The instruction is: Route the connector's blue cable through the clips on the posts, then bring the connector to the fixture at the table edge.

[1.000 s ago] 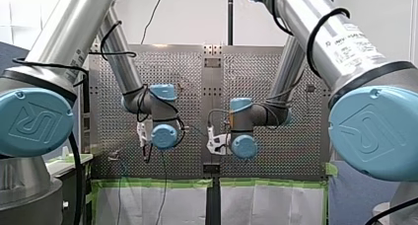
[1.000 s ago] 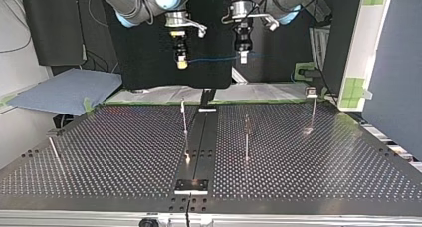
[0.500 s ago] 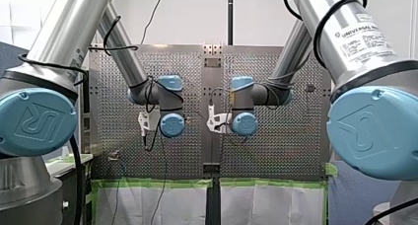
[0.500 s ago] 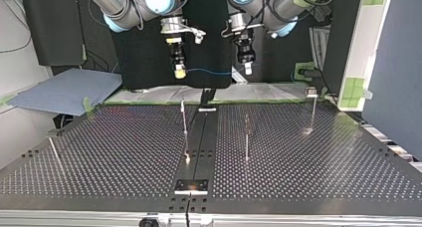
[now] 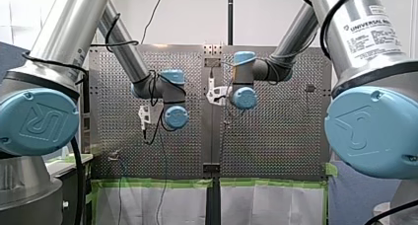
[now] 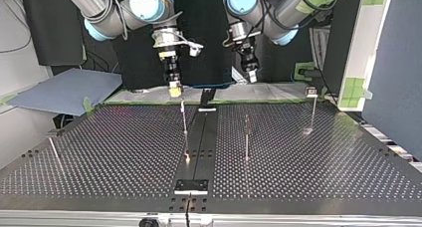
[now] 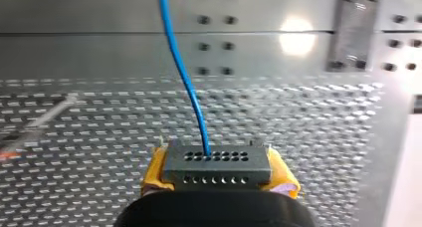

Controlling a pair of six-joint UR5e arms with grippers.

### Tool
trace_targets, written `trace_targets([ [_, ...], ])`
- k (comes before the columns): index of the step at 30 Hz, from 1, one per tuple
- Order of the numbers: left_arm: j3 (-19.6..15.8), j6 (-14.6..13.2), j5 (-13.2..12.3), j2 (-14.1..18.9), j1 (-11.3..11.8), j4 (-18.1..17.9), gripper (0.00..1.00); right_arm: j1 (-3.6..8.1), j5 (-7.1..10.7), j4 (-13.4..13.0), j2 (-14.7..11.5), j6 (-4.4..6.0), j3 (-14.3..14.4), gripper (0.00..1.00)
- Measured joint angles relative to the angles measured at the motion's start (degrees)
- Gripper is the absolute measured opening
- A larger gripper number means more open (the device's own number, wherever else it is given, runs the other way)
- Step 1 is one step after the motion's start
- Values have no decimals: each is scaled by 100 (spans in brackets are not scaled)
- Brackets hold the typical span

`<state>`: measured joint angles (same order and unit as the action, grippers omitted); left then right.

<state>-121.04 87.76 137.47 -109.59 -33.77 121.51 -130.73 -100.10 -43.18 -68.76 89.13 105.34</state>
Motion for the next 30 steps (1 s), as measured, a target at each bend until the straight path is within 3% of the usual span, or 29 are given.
trace_targets([
  [8,310,5,-26,58,198,280,0,116,113,143,-122,0,-209,0],
  [18,476,261,-436,60,618,566,0,202,263,134,-102,7,-238,0],
  [25,479,283,-636,274,949,654,0,240,481,125,132,26,-437,0],
  [30,489,268,-649,504,1125,672,0,243,580,99,341,105,-594,0],
])
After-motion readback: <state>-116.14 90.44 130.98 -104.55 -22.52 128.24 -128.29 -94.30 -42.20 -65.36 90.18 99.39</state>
